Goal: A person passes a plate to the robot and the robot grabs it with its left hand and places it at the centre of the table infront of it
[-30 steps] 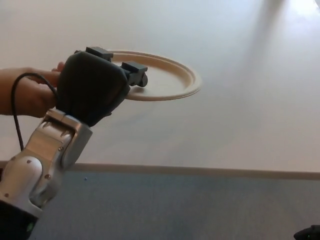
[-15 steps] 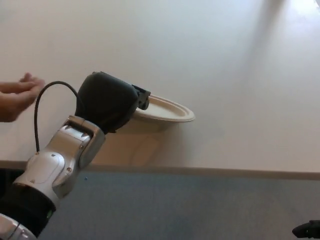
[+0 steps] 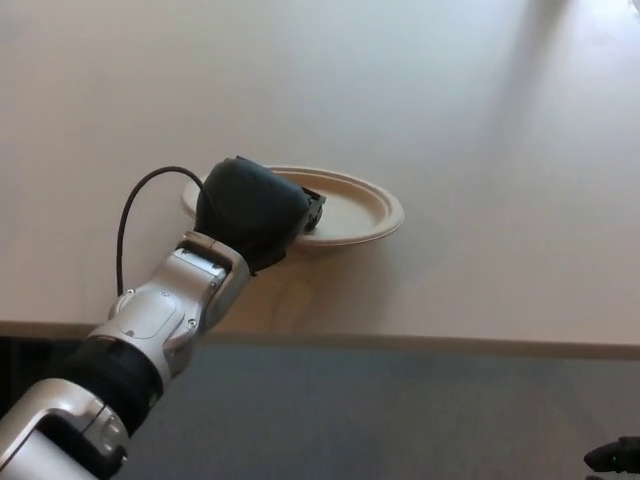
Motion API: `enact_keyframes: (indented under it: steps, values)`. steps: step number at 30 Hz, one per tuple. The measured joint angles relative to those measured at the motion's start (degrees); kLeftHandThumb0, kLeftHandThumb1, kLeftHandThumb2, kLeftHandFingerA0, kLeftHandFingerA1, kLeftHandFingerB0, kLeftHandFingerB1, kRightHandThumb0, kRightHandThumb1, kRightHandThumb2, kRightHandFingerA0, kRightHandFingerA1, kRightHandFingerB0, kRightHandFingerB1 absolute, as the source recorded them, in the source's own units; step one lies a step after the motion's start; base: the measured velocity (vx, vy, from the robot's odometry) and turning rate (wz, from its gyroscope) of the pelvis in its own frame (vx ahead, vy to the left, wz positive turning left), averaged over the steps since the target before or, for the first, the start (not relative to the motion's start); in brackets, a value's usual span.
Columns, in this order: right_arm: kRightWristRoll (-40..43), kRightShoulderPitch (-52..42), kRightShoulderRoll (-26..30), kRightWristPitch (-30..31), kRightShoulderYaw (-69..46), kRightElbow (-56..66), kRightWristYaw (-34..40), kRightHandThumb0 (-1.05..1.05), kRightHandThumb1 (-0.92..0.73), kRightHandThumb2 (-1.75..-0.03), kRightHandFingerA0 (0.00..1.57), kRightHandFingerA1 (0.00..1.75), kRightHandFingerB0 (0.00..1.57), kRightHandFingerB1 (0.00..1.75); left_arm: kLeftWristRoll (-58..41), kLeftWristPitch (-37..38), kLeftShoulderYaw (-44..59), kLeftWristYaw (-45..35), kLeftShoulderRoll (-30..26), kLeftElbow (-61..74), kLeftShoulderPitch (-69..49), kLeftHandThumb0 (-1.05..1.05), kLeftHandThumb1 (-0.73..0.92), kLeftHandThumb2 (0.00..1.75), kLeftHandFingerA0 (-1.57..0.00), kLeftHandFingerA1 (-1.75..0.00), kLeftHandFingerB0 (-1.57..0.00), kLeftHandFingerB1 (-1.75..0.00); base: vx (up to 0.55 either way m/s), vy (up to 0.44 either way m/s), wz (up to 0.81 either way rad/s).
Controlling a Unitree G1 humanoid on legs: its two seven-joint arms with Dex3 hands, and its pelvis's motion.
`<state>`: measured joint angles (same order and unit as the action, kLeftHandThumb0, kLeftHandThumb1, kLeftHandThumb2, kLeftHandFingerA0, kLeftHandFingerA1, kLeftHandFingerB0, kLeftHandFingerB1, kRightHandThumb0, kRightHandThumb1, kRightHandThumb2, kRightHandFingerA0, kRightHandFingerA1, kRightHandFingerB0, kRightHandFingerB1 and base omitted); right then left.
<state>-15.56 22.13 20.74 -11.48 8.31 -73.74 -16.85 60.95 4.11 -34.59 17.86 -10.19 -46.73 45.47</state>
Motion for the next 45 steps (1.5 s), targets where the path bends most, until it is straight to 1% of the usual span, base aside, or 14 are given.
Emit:
enact_keyframes:
  steps: [1, 2, 4, 5, 6, 20, 26, 28, 29, 30, 40, 41, 43, 45]
  values:
    - [0.03, 0.01, 0.0, 0.0, -0.12, 0.0, -0.08, -0.75, -0.79, -0.65, 0.31, 0.61, 0.21, 0.43, -0.56, -0.02, 0.33, -0.03, 0.69, -0.83, 0.57, -0.51, 0.58, 0.85, -0.52, -0.58, -0.3, -0.45, 0.0, 0.0, 0.0]
    - [0.04, 0.04, 0.0, 0.0, -0.14, 0.0, -0.11, -0.75, -0.79, -0.65, 0.32, 0.62, 0.21, 0.42, -0.98, -0.12, 0.65, -0.36, 1.13, -0.99, 0.84, -0.77, 0.5, 0.87, -0.06, -0.33, -0.05, -0.2, 0.0, 0.0, 0.0]
    - [0.02, 0.1, -0.03, 0.0, -0.13, 0.01, -0.11, -0.75, -0.78, -0.65, 0.31, 0.61, 0.21, 0.42, -1.57, -0.53, 1.14, -2.19, 1.73, -0.63, 1.24, -0.81, 0.58, 0.58, -0.03, -0.27, 0.0, -0.17, 0.0, 0.0, 0.0]
    - [0.01, 0.1, -0.03, 0.0, -0.13, 0.01, -0.11, -0.74, -0.79, -0.65, 0.32, 0.6, 0.22, 0.42, -1.67, -0.61, 1.26, -2.69, 1.81, -0.51, 1.33, -0.86, 0.47, 0.9, 0.0, -0.09, 0.0, 0.0, 0.0, 0.0, 0.0]
    - [0.01, 0.1, -0.03, 0.0, -0.12, 0.02, -0.11, -0.74, -0.61, -0.96, 0.3, 0.61, 0.19, 0.51, -1.93, -0.76, 1.51, -3.93, 1.92, -0.25, 1.6, -0.86, 0.46, 0.9, 0.0, -0.06, 0.0, 0.0, 0.0, 0.0, 0.0]
    - [-0.02, 0.11, -0.12, 0.0, 0.04, 0.07, -0.11, -0.76, -0.6, -0.98, 0.34, 0.64, 0.16, 0.51, -5.18, -2.24, 3.79, -17.17, 1.9, 0.89, 4.9, -1.05, 0.53, 0.9, 0.0, -0.04, 0.0, -0.03, 0.0, 0.0, 0.0]
    - [-0.02, 0.11, -0.13, -0.01, 0.07, 0.07, -0.11, -0.76, -0.59, -0.95, 0.28, 0.62, 0.17, 0.51, -6.71, -3.18, 4.47, -23.33, 1.86, 1.01, 5.78, -1.05, 0.57, 1.03, 0.0, 0.0, 0.0, 0.0, 0.0, 0.0, 0.0]
    - [-0.02, 0.13, -0.13, -0.01, 0.08, 0.07, -0.11, -0.75, -0.75, -0.63, 0.27, 0.6, 0.21, 0.43, -7.32, -3.52, 4.67, -25.21, 1.83, 1.05, 6.04, -1.04, 0.56, 1.03, 0.0, 0.0, 0.0, 0.0, 0.0, 0.0, 0.0]
    - [-0.02, 0.14, -0.13, -0.01, 0.08, 0.07, -0.11, -0.76, -0.57, -0.95, 0.27, 0.62, 0.17, 0.52, -7.62, -3.73, 4.8, -26.36, 1.81, 1.08, 6.22, -1.05, 0.55, 0.96, 0.0, 0.0, 0.0, -0.03, 0.0, 0.0, 0.0]
    - [-0.02, 0.16, -0.13, -0.01, 0.08, 0.07, -0.11, -0.75, -0.58, -0.94, 0.24, 0.62, 0.15, 0.52, -7.85, -3.92, 4.9, -27.18, 1.8, 1.08, 6.35, -1.05, 0.69, 0.61, 0.0, 0.0, 0.0, 0.0, 0.0, 0.0, 0.0]
    - [0.04, 1.1, -0.13, -0.01, -0.06, 0.11, -0.3, -0.74, -0.72, -0.62, 0.18, 0.57, 0.18, 0.42, -10.94, -6.64, 6.98, -37.55, 1.79, 0.66, 9.53, -1.04, 0.64, 0.6, 0.0, -0.03, 0.0, 0.0, 0.0, 0.0, 0.0]
    - [0.07, 1.2, -0.12, -0.01, -0.14, 0.12, -0.35, -0.75, -0.71, -0.62, 0.25, 0.57, 0.18, 0.41, -11.33, -6.95, 7.22, -38.68, 1.79, 0.62, 9.88, -0.99, 0.57, 1.03, 0.0, -0.05, 0.0, 0.0, 0.0, 0.0, 0.0]
    - [0.12, 1.36, -0.12, 0.0, -0.2, 0.12, -0.45, -0.76, -0.55, -0.93, 0.27, 0.61, 0.15, 0.5, -12.01, -7.62, 7.67, -40.49, 1.79, 0.6, 10.3, -1.03, 0.7, 1.15, 0.0, -0.08, 0.0, 0.0, 0.0, 0.0, 0.0]
    - [0.16, 1.55, -0.12, 0.0, -0.23, 0.13, -0.57, -0.77, -0.55, -0.92, 0.25, 0.61, 0.15, 0.5, -12.57, -8.22, 8.13, -42.26, 1.78, 0.59, 10.67, -1.04, 0.74, 1.22, 0.0, -0.08, 0.0, 0.0, 0.0, 0.0, 0.0]
